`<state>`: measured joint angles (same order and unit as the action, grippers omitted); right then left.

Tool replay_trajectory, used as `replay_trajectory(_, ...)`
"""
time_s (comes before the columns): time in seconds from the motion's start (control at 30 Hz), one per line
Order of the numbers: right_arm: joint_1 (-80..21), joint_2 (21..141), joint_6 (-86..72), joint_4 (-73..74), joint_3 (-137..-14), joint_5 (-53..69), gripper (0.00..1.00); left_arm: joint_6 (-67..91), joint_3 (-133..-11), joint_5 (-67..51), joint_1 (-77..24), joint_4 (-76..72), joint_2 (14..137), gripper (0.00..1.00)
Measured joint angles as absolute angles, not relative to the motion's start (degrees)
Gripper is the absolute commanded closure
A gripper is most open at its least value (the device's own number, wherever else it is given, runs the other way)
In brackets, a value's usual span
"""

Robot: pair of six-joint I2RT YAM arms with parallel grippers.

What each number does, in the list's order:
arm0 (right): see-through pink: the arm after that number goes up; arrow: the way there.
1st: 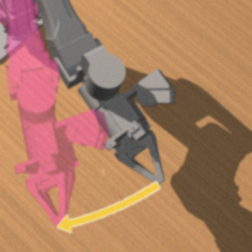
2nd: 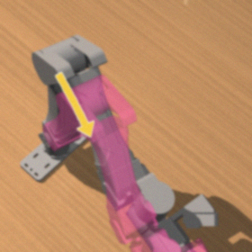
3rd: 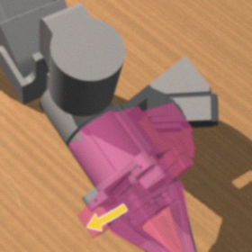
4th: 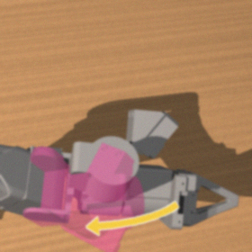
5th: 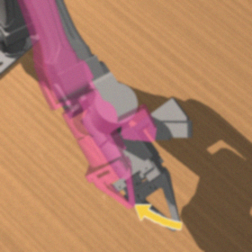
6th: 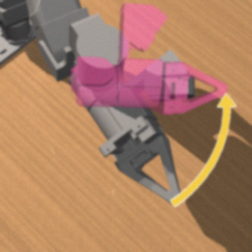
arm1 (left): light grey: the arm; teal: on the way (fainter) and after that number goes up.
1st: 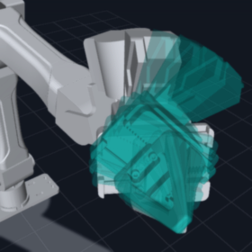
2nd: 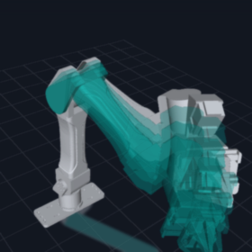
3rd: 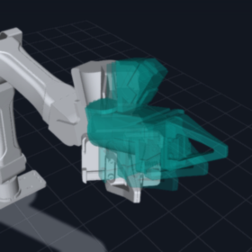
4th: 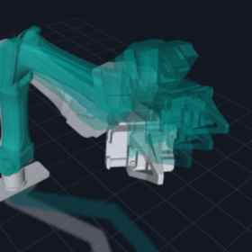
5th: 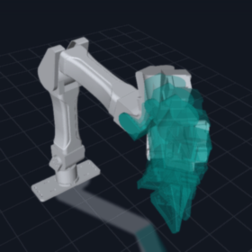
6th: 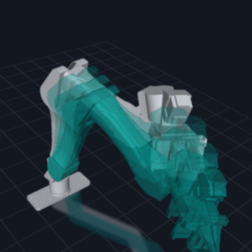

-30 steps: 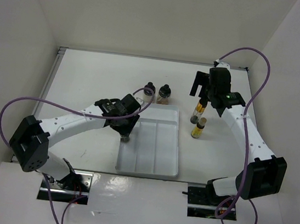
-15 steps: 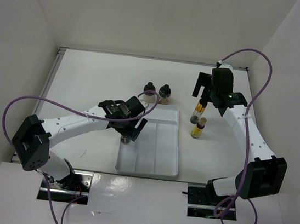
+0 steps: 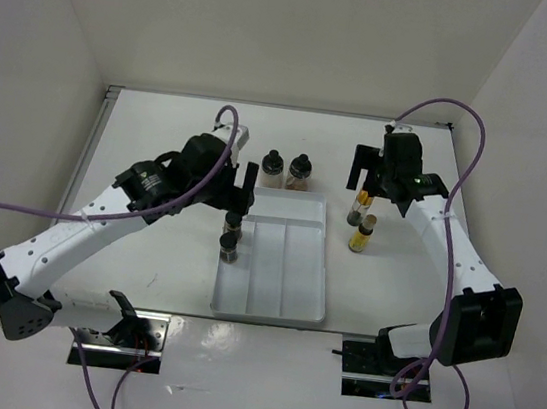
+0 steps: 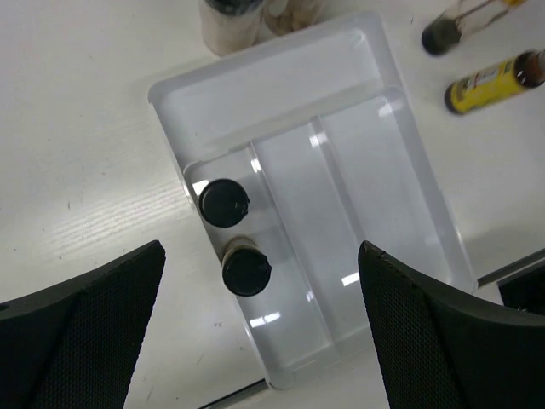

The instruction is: Organize the condiment bottles

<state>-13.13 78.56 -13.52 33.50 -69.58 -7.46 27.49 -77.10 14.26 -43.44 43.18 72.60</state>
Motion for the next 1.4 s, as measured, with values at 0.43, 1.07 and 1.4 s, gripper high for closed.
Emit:
replay_trajectory(0.43, -13.1, 80.7, -13.0, 33.3, -67.9, -7.8, 0.01, 28.7, -75.3, 11.6, -39.1, 41.9, 70.7, 0.0)
replay_trajectory(1.07, -12.8, 86.3, -13.2, 30.1, -67.9, -10.8, 0.19, 28.7, -72.3, 9.1, -34.2, 42.3, 67.4, 0.0)
replay_trajectory(1.4, -12.7, 88.4, -13.2, 29.6, -67.9, -11.3, 0.33, 28.3, -72.2, 8.2, -32.3, 42.3, 66.9, 0.0)
